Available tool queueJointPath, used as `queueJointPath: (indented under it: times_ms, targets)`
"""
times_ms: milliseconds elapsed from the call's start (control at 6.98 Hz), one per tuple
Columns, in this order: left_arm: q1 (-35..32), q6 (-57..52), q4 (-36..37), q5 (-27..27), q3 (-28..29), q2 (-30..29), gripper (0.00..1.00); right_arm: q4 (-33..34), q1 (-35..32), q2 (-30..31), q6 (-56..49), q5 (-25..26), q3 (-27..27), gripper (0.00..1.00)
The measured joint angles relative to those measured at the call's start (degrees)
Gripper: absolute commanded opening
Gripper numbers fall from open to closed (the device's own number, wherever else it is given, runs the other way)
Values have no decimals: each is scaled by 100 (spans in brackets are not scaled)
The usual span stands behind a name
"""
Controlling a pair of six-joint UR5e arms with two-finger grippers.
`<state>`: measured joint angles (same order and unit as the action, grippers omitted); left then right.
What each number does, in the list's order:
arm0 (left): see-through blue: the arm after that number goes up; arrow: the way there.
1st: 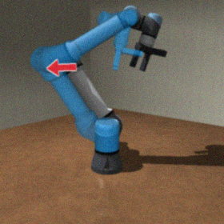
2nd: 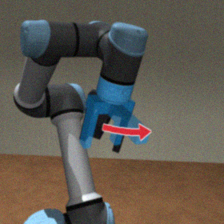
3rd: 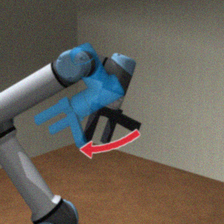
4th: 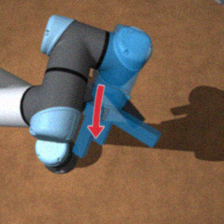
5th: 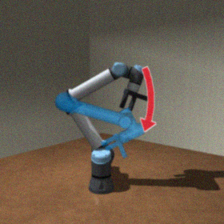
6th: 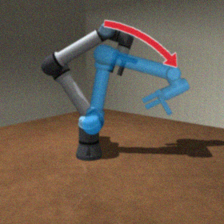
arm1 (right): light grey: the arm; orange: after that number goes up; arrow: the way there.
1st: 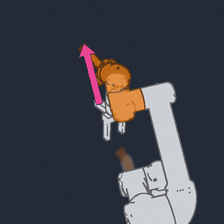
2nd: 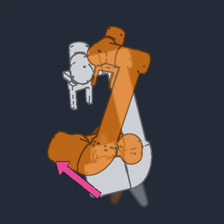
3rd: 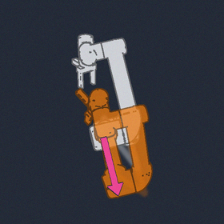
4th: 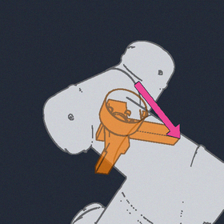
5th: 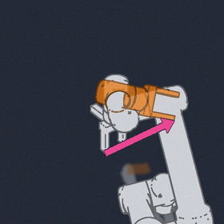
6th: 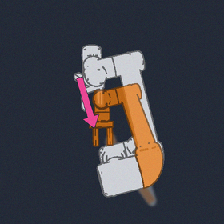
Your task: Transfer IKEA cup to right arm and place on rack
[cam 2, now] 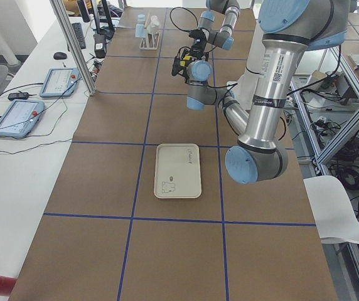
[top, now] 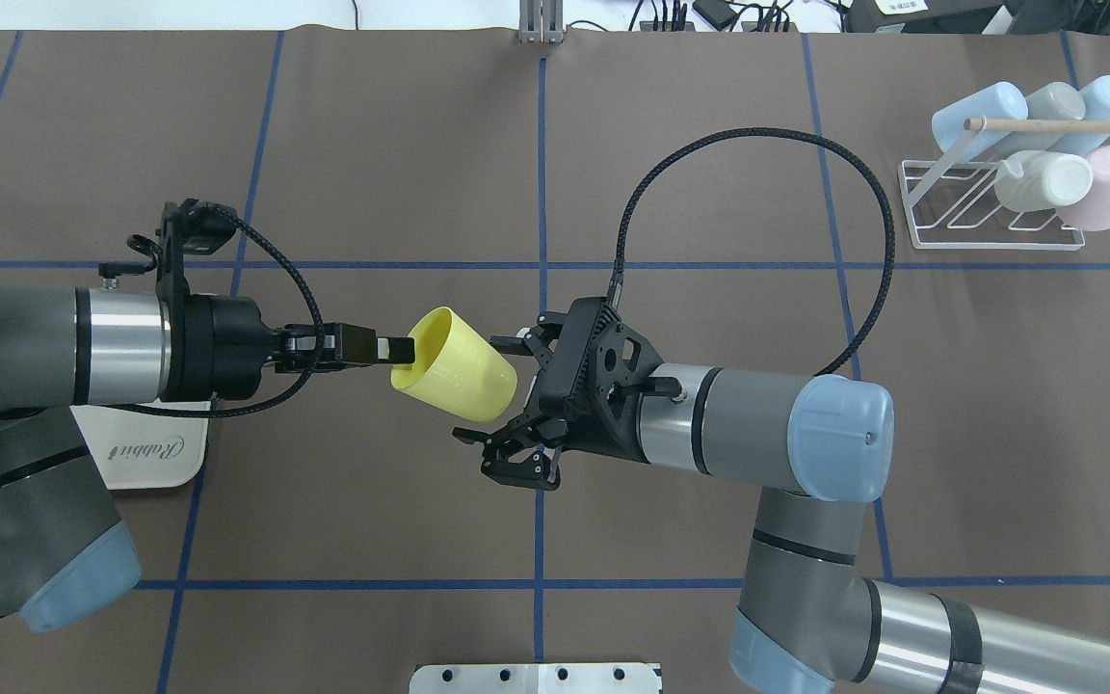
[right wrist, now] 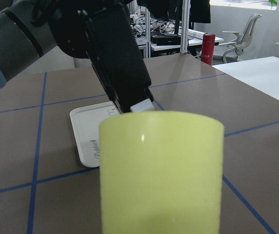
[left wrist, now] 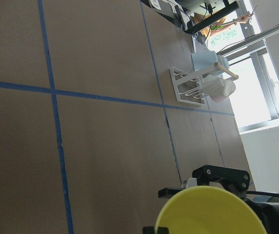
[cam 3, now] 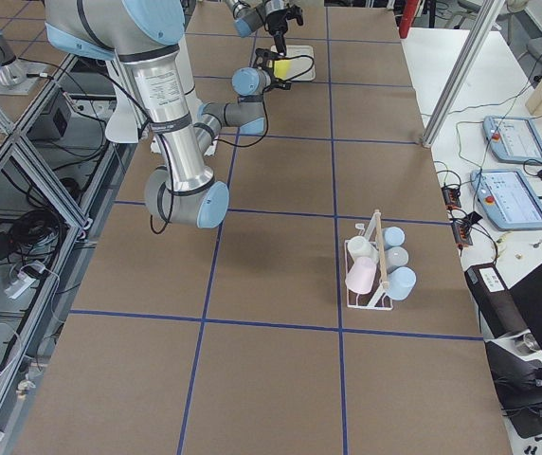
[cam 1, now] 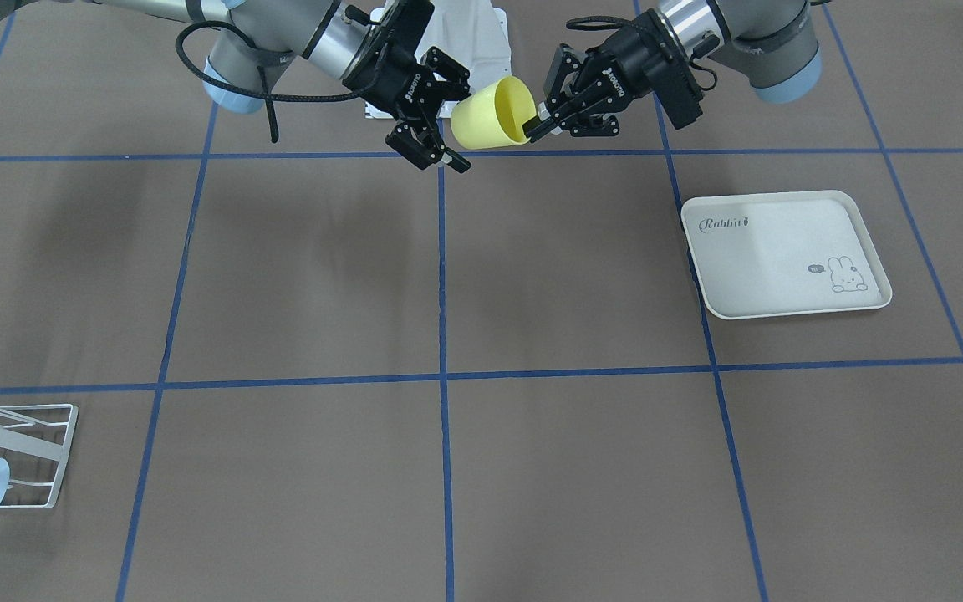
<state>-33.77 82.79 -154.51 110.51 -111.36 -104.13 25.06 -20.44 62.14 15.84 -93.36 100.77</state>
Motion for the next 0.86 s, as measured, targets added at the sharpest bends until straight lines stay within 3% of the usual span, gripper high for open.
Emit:
queueJointPath:
  times_ms: [287,430,573,716,860]
  targets:
    - [1,0,-6,-2,-5,5,0,-203,18,8,29,25,-43,92]
    - [2,0,-8,-3,-7,6,0,-222,21,9,32,28,-44,81]
    - [2,0,-8,-3,-8,6,0,-227,22,9,43,28,-41,59]
    - [2,0,-9,-3,-8,5,0,-229,22,8,100,28,-32,46]
    - [2,0,-8,-2,-8,2,67,-228,24,9,186,30,-27,39]
